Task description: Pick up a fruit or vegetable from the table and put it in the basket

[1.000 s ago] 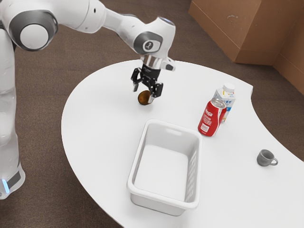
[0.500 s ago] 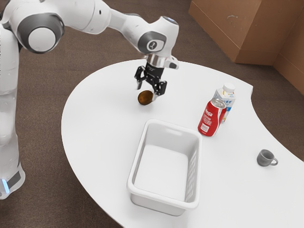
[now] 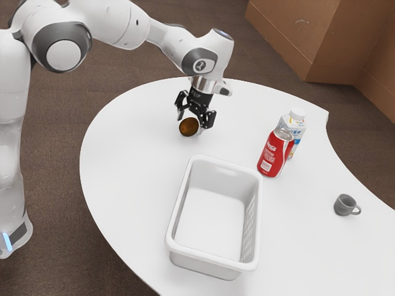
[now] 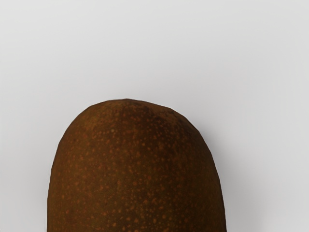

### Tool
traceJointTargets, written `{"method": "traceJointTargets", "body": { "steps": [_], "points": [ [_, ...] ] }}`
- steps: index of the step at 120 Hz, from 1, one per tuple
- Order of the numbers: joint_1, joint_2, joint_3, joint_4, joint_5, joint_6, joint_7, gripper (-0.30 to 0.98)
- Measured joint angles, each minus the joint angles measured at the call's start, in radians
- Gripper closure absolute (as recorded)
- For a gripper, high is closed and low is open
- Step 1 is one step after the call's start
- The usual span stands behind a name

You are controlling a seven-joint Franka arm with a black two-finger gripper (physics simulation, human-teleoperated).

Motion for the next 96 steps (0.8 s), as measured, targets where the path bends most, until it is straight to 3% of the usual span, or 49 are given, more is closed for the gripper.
{"method": "traceJointTargets", "body": {
  "steps": [74,96],
  "points": [
    [0.002,0.009,0.0,-0.01,-0.001,0.019,-0.001,0.01],
    [0.002,0.009,0.0,-0.012,0.0,0.024,0.0,0.22]
  ]
}}
